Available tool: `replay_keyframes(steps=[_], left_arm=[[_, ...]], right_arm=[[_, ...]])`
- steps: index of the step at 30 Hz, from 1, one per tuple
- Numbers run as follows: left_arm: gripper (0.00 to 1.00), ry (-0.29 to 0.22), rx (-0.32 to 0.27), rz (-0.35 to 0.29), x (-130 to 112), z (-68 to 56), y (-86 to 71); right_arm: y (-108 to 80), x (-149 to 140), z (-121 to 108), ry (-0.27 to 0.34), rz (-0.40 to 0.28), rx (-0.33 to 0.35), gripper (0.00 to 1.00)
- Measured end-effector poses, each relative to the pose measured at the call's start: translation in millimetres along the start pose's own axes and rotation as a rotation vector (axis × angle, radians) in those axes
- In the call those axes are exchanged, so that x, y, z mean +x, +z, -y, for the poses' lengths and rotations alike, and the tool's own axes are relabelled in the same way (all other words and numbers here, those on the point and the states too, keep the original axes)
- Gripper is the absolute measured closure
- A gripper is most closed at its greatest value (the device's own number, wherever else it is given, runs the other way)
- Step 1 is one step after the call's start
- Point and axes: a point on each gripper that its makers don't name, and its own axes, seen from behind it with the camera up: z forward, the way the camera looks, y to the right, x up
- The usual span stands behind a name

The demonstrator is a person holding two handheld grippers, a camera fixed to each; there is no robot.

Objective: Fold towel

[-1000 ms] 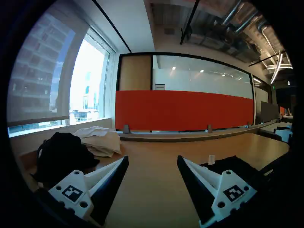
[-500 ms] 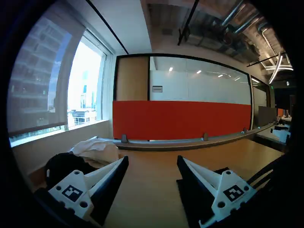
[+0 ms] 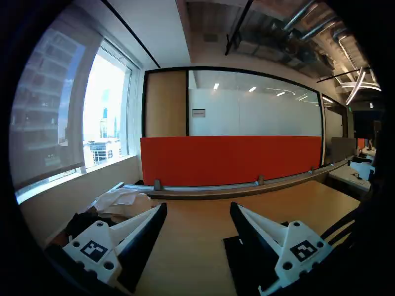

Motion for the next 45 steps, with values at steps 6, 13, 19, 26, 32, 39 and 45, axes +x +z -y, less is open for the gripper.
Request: replay_keyframes(steps=[6,13,19,26,32,39,45], left_arm=[[0.06,0.022,-0.046,0.056,-1.1,-7.0,1.6],[0.06,0.008,-0.166,0.141,-6.5,-33.7,-0.1],[0.06,0.031,-0.292,0.187,-9.3,-58.3,-5.2],[0.06,0.083,-0.378,0.235,-18.9,-71.0,-9.1],[0.06,0.126,-0.429,0.282,-34.7,-79.7,-12.4],[0.06,0.158,-0.467,0.327,-64.3,-88.2,-14.9],[0.06,0.176,-0.487,0.374,-98.3,-94.7,-18.1]], right_arm=[[0.3,5.7,11.9,-0.04,0.038,0.059,0.0],[-2.3,4.5,39.8,-0.103,0.114,0.189,0.0],[-8.9,-1.1,65.5,-0.13,0.177,0.321,0.0],[-15.9,-12.0,83.6,-0.158,0.25,0.427,0.0],[-21.2,-23.8,96.2,-0.198,0.297,0.489,0.0],[-26.8,-50.3,104.1,-0.223,0.344,0.519,0.0],[-34.9,-83.2,109.3,-0.234,0.387,0.54,0.0]])
